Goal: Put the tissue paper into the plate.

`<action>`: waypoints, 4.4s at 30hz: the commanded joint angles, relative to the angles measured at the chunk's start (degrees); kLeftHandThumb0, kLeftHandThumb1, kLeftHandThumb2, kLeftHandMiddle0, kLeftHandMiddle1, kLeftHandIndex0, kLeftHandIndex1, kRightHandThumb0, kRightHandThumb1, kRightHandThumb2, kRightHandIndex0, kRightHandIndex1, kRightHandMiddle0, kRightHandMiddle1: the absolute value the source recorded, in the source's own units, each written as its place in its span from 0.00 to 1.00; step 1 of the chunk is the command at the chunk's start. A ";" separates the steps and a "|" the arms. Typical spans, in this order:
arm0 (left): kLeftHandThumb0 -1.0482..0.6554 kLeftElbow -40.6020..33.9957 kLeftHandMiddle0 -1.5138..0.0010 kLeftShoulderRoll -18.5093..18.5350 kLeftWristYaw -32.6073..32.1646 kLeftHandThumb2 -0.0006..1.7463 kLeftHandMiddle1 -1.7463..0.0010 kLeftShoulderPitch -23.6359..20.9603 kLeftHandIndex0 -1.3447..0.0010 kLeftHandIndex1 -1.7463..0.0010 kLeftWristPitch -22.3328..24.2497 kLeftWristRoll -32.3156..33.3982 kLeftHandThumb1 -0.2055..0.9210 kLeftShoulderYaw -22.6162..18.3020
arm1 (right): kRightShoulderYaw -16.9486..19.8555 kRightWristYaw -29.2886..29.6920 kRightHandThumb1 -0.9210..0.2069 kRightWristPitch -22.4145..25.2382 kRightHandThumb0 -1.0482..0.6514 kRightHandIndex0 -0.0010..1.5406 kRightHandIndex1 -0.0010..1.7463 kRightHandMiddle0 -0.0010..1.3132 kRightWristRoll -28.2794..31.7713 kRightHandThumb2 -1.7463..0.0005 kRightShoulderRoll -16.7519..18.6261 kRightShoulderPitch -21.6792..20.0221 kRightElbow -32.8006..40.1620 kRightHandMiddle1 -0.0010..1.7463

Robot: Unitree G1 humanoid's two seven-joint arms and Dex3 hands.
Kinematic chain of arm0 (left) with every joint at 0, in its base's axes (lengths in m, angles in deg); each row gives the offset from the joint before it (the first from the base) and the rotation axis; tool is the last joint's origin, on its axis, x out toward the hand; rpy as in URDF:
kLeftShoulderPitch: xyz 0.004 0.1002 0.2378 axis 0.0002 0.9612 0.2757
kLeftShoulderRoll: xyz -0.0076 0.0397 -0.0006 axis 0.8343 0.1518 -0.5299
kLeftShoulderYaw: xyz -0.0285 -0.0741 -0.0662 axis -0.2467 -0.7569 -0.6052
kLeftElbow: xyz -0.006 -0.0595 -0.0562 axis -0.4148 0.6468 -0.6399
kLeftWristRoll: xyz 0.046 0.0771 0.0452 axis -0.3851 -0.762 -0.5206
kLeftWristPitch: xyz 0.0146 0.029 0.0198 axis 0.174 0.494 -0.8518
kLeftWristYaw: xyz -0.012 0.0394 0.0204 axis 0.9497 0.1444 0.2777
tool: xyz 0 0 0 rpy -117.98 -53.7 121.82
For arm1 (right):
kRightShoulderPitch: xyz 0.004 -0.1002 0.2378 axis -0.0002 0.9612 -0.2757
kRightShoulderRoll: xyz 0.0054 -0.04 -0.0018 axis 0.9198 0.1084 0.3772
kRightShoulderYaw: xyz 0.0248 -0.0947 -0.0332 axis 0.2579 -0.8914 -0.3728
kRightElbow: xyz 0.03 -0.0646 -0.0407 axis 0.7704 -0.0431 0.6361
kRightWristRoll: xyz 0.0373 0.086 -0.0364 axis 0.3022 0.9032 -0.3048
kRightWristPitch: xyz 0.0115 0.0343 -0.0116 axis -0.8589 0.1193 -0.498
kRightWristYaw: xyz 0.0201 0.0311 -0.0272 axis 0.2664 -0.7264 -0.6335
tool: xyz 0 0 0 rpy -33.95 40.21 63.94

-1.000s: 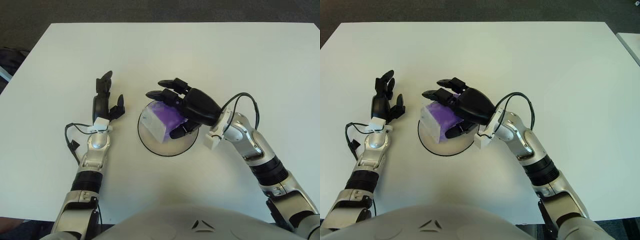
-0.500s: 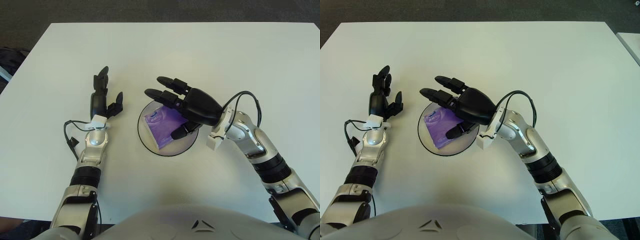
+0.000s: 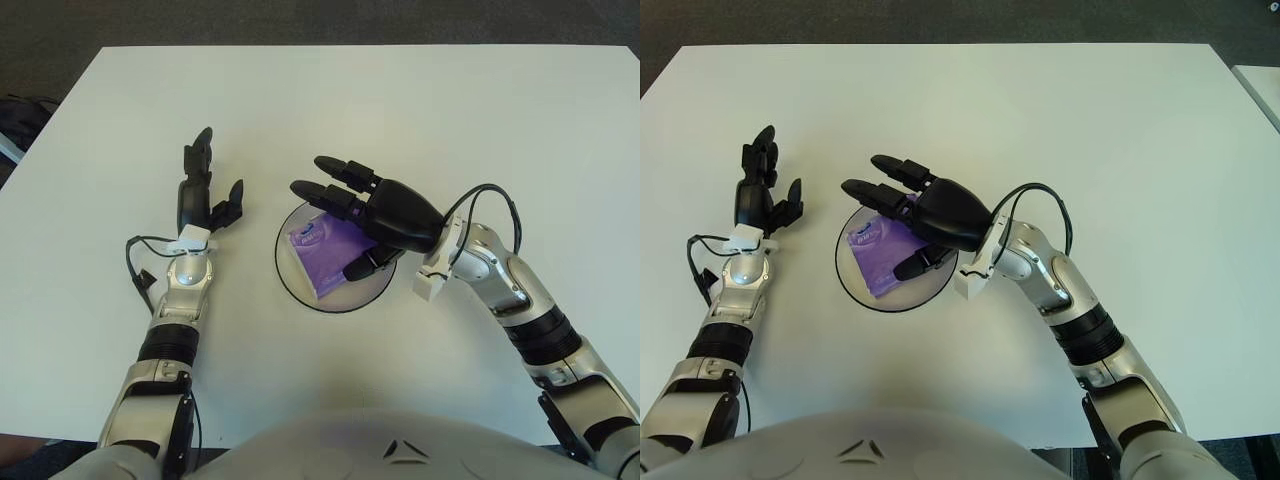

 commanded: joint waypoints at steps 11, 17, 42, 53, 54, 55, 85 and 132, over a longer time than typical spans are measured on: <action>0.20 11.68 0.83 -4.30 -1.99 0.43 0.98 9.84 1.00 0.62 -0.98 -2.80 1.00 2.35 | 4.13 1.08 0.00 1.36 0.00 0.00 0.00 0.00 4.46 0.59 0.49 -3.40 -2.00 0.00; 0.20 3.98 0.83 -5.71 -1.63 0.44 0.98 11.87 1.00 0.59 2.73 -2.63 1.00 3.27 | 6.72 5.62 0.00 3.97 0.00 0.00 0.00 0.00 3.58 0.57 3.19 -3.33 -2.88 0.00; 0.19 -5.88 0.81 -7.00 -1.49 0.43 0.97 15.95 1.00 0.56 8.55 -3.34 1.00 3.43 | 15.15 35.73 0.00 0.05 0.00 0.00 0.00 0.00 5.00 0.54 13.35 -6.45 -25.04 0.00; 0.20 -8.12 0.80 -6.73 0.20 0.43 0.97 17.57 1.00 0.58 10.13 -2.69 1.00 3.08 | 16.65 36.96 0.00 2.21 0.02 0.00 0.00 0.00 10.28 0.53 17.10 -2.99 -25.84 0.00; 0.20 -8.22 0.80 -6.70 0.29 0.43 0.97 17.67 1.00 0.58 10.17 -2.67 1.00 3.05 | 16.55 36.95 0.00 2.46 0.02 0.00 0.00 0.00 10.48 0.53 17.52 -2.09 -25.67 0.00; 0.20 -8.30 0.81 -6.68 0.36 0.43 0.97 17.74 1.00 0.58 10.21 -2.66 1.00 3.03 | 16.50 36.91 0.00 2.65 0.02 0.00 0.00 0.00 10.62 0.53 17.84 -1.45 -25.54 0.00; 0.21 -9.97 0.80 -7.55 0.30 0.43 0.96 18.91 1.00 0.59 10.87 -3.23 1.00 3.12 | 16.21 31.72 0.00 8.03 0.08 0.01 0.00 0.00 19.05 0.49 23.28 8.47 -28.41 0.00; 0.21 -11.62 0.81 -7.77 0.51 0.44 0.97 19.86 1.00 0.59 11.31 -3.22 1.00 3.04 | 22.36 32.26 0.00 -6.77 0.23 0.15 0.04 0.00 28.44 0.54 24.86 11.94 -43.23 0.31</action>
